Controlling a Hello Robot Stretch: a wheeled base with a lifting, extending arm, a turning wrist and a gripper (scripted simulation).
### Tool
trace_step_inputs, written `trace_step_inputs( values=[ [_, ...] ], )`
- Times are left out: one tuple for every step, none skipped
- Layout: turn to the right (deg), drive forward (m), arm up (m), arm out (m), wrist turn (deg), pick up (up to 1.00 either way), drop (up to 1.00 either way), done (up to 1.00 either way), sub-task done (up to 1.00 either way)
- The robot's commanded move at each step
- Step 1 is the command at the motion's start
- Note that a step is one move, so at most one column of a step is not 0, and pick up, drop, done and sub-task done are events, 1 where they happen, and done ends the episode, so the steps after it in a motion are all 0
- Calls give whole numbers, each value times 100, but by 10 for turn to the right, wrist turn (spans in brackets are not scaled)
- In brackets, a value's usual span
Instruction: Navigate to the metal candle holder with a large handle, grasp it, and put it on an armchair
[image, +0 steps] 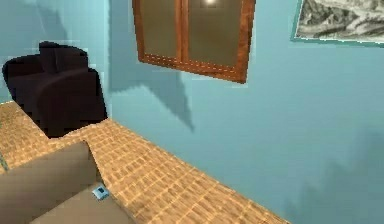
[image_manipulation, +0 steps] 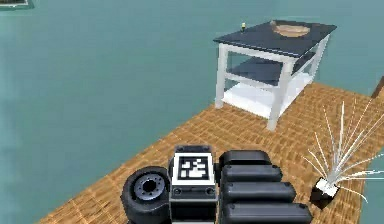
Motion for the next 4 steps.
trace_step_inputs(
  values=[
    [-180,0,0,0,0,0,0,0,0],
    [0,10,0,0,0,0,0,0,0],
    [-450,0,0,0,0,0,0,0,0],
    [420,0,0,0,0,0,0,0,0]
  ],
)
